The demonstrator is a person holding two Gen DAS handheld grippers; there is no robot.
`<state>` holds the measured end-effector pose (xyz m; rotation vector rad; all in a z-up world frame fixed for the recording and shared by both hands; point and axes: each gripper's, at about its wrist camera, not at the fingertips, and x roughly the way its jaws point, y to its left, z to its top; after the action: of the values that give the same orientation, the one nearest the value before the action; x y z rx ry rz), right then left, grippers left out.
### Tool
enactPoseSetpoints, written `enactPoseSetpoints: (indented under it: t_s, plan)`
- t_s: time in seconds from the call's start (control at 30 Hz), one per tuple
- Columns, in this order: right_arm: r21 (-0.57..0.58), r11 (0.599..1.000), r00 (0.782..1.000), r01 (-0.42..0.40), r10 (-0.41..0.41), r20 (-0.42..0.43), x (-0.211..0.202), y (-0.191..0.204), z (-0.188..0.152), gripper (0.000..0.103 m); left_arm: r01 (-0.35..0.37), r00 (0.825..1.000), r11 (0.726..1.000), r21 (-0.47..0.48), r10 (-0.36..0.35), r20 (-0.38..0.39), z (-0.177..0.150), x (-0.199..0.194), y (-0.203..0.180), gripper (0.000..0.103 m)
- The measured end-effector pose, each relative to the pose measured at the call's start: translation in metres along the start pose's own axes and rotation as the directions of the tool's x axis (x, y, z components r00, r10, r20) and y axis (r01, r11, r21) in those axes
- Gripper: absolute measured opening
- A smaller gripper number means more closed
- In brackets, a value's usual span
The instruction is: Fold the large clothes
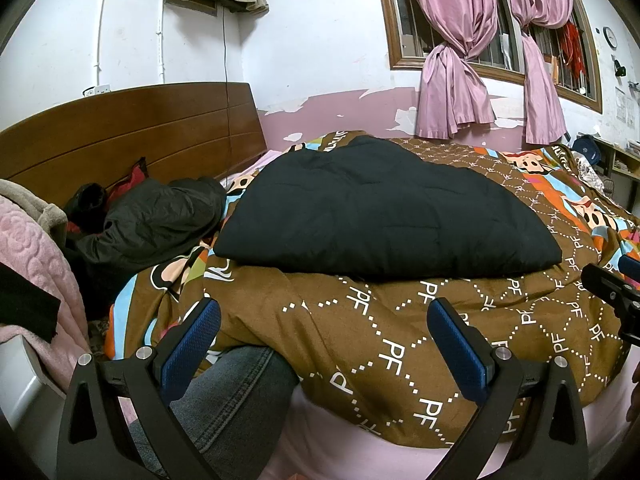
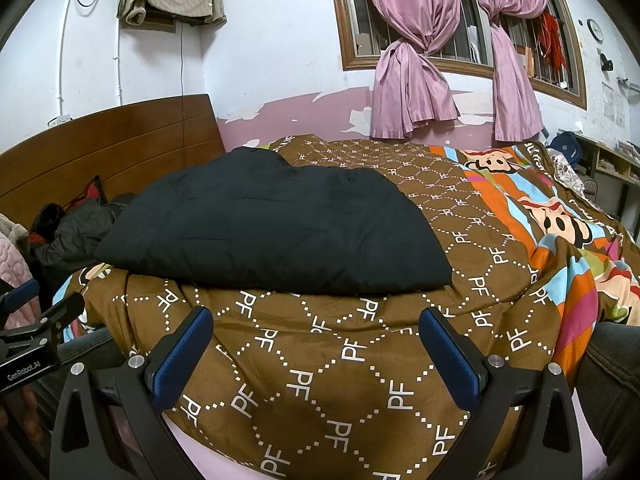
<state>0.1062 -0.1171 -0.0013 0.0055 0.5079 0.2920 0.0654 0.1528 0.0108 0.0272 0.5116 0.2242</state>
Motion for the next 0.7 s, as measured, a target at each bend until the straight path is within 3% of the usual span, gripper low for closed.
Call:
enactPoseSetpoints:
  t_s: [0.7]
  plan:
    - [0.002,1.000,1.000,0.000,0.000,-0.004,0.0016,0.0007,-0.0022,0.103,-0.001,1.000,1.000,0.001,0.001,-0.001,0.0011,-0.0001,-0.0009,0.101]
